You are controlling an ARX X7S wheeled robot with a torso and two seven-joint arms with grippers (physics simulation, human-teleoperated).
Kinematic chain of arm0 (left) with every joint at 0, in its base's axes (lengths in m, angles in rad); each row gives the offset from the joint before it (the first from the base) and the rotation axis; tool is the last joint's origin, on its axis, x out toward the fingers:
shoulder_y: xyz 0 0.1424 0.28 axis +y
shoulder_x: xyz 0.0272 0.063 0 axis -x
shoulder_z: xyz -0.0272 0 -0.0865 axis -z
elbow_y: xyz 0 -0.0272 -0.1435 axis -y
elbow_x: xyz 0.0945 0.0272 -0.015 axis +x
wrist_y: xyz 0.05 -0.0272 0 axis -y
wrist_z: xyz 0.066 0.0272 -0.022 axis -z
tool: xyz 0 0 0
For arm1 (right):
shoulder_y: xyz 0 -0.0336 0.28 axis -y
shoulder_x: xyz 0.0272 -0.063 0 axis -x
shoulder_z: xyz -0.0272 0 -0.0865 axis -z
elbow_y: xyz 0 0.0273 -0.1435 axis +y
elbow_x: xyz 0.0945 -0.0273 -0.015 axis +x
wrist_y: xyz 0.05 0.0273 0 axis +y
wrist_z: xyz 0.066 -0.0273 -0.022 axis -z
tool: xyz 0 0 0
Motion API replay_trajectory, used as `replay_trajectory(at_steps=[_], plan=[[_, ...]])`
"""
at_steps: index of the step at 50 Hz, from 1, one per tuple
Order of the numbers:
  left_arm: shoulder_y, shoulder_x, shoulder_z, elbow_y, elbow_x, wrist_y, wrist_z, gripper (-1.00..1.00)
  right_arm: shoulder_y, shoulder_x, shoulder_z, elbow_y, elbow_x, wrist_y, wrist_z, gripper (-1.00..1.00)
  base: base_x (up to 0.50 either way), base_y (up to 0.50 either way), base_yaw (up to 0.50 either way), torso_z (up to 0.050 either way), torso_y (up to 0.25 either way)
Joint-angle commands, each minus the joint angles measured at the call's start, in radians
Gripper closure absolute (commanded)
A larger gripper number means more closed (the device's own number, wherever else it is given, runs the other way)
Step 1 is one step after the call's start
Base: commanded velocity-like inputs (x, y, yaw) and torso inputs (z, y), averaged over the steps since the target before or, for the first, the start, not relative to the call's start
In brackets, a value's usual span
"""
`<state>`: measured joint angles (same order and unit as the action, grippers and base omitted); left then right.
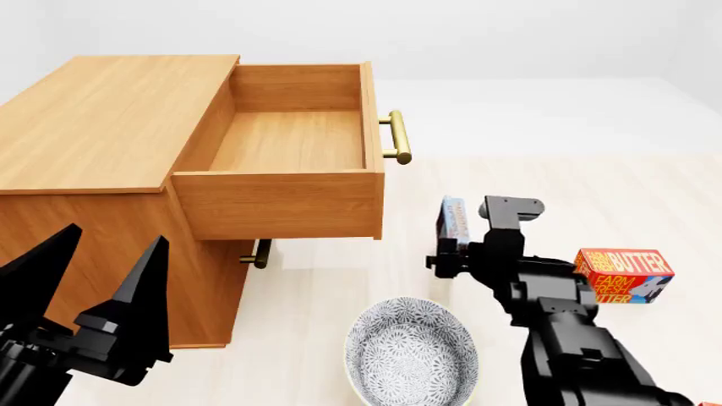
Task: Put the chocolate pudding in the top drawer of the cabinet and close it.
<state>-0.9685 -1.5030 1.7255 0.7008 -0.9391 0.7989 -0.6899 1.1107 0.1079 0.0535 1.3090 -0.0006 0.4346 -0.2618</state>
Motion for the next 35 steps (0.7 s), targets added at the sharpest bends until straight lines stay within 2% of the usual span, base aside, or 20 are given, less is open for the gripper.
replay_trajectory(at_steps=[1,9,13,18,35], plan=[[0.004,0.003,-0.001,-0.002,0.003,0.001,-0.003,-1.00,0.016,0.011,-0.009,-0.001,-0.004,-0.159,0.026,1.00,0.00,0.00,0.00,0.000,0.000],[0.008,0.005,-0.001,-0.004,0.008,0.005,-0.005,-1.00,-0.002,0.010,0.015,-0.050,0.012,-0.389,0.058,1.00,0.00,0.00,0.00,0.000,0.000],[0.010,0.005,-0.001,-0.004,0.011,0.006,-0.007,-1.00,-0.104,0.003,0.021,-0.327,0.018,-0.290,0.074,1.00,0.00,0.00,0.00,0.000,0.000],[0.013,0.002,0.000,-0.003,0.014,0.010,-0.009,-1.00,-0.168,-0.001,0.024,-0.541,0.030,-0.194,0.072,1.00,0.00,0.00,0.00,0.000,0.000],[0.016,0.003,-0.003,-0.008,0.009,0.013,-0.002,-1.00,-0.257,-0.008,0.013,-1.059,0.061,0.031,0.090,1.00,0.00,0.00,0.00,0.000,0.000]])
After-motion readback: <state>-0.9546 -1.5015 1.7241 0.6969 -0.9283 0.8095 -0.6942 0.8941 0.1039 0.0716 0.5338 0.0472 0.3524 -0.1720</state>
